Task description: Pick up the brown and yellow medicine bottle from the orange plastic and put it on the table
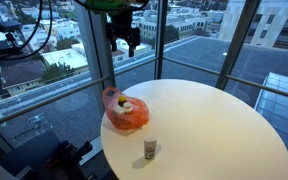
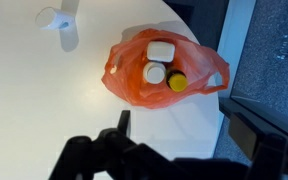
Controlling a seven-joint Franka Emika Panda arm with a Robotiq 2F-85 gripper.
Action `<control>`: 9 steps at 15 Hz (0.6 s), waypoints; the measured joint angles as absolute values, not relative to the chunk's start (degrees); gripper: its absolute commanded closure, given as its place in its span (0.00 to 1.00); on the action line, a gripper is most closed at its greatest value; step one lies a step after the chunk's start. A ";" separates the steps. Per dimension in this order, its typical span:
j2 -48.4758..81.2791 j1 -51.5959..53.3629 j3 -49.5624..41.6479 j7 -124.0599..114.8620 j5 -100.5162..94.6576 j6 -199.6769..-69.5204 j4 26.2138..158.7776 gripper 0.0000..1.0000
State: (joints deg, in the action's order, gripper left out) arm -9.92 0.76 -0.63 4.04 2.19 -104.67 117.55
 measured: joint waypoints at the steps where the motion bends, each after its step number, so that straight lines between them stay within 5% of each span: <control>1: -8.66 0.77 -0.22 3.52 1.61 -105.10 117.52 0.00; 9: -0.95 0.88 1.64 -0.51 -4.41 -107.06 117.33 0.00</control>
State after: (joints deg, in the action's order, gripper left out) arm -0.95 0.88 1.64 -0.51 -4.41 -107.06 117.33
